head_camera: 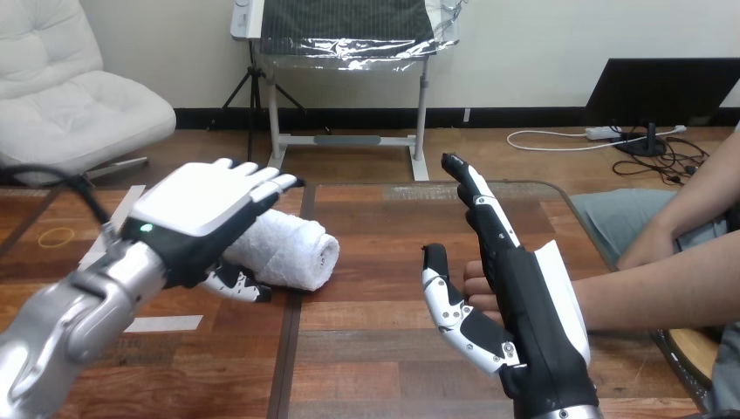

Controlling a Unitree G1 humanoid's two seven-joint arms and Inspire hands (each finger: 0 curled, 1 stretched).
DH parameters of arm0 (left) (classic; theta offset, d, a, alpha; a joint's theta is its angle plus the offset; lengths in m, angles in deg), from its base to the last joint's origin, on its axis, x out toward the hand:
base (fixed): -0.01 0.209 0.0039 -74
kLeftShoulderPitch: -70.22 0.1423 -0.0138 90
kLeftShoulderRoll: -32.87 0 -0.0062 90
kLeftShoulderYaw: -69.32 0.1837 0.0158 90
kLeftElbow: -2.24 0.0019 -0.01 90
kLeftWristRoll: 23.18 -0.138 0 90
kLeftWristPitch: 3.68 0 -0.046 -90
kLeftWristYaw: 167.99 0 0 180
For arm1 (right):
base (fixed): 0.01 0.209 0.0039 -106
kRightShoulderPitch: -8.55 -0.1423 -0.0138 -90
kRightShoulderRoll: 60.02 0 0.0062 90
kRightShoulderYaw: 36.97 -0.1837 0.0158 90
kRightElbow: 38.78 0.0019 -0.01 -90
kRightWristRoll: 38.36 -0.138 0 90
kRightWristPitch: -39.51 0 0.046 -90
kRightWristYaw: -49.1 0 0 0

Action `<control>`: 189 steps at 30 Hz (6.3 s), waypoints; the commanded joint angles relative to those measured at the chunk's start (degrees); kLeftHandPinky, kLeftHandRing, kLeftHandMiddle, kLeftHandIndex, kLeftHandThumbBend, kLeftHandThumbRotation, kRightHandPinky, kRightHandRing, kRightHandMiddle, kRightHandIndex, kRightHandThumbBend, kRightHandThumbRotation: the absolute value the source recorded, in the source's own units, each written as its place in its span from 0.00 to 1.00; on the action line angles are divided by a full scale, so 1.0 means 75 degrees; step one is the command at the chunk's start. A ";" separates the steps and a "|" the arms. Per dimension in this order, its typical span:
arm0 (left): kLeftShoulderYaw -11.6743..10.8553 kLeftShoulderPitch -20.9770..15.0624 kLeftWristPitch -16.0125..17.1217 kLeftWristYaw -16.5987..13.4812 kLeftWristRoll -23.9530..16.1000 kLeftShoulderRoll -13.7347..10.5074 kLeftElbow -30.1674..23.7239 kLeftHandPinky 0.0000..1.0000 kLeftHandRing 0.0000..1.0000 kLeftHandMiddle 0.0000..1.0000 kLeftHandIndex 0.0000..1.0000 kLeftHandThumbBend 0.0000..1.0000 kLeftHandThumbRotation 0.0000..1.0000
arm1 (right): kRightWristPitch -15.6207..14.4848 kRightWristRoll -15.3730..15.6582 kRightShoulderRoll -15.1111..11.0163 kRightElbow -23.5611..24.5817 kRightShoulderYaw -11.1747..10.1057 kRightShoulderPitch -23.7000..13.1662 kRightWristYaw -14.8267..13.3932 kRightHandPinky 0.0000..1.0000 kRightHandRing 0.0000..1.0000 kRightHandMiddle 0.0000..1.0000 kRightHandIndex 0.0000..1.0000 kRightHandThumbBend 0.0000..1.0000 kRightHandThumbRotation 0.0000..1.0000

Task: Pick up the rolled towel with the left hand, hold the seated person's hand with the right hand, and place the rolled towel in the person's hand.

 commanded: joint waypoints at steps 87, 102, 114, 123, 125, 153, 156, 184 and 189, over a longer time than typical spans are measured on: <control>0.2860 -0.3810 -0.0224 -0.0827 -0.1079 0.1663 0.5102 0.85 0.86 0.88 0.86 0.85 0.20 | 0.0002 -0.0051 0.0059 0.0427 -0.0416 -0.0105 0.0223 0.99 1.00 1.00 0.95 0.00 0.00; 0.2915 -0.3754 -0.0456 -0.0486 -0.1097 0.1665 0.4943 0.86 0.86 0.88 0.86 0.86 0.22 | -0.0009 -0.0037 0.0060 0.0452 -0.0462 -0.0109 0.0341 0.99 1.00 1.00 0.94 0.00 0.00; 0.2954 -0.3606 -0.0629 -0.1222 -0.1141 0.1747 0.5005 0.72 0.75 0.78 0.77 0.81 0.14 | 0.0021 -0.0130 0.0058 0.0463 -0.0492 -0.0112 0.0439 0.97 0.98 1.00 0.92 0.00 0.00; 0.3007 -0.3514 -0.0615 -0.1924 -0.1110 0.1820 0.5183 0.55 0.59 0.64 0.66 0.77 0.06 | -0.0043 -0.0101 0.0077 0.0516 -0.0512 -0.0085 0.0476 0.97 0.98 0.99 0.92 0.00 0.00; 0.3032 -0.3499 -0.0641 -0.2020 -0.1125 0.1827 0.5204 0.53 0.57 0.62 0.65 0.76 0.04 | -0.0058 -0.0093 0.0077 0.0537 -0.0515 -0.0083 0.0490 0.97 0.98 0.99 0.91 0.00 0.00; 0.3363 -0.3459 -0.1073 -0.2415 -0.1365 0.1849 0.5282 0.76 0.79 0.80 0.80 0.75 0.12 | -0.0126 -0.0122 0.0046 0.0672 -0.0623 0.0001 0.0604 0.99 0.98 0.98 0.88 0.00 0.00; 0.3399 -0.3454 -0.1157 -0.2436 -0.1394 0.1854 0.5269 0.79 0.81 0.82 0.83 0.76 0.15 | -0.0109 -0.0119 0.0044 0.0667 -0.0624 0.0017 0.0601 0.99 0.98 0.97 0.87 0.00 0.00; 0.3631 -0.3432 -0.1616 -0.2013 -0.1448 0.1981 0.5366 0.84 0.86 0.88 0.88 0.85 0.25 | -0.0180 0.0003 -0.0017 0.0824 -0.0617 0.0077 0.0697 0.99 0.97 0.97 0.87 0.00 0.00; 0.3679 -0.3399 -0.1643 -0.2049 -0.1489 0.1991 0.5387 0.83 0.86 0.88 0.88 0.85 0.27 | -0.0220 0.0040 -0.0019 0.0844 -0.0630 0.0083 0.0716 0.98 0.96 0.96 0.86 0.00 0.00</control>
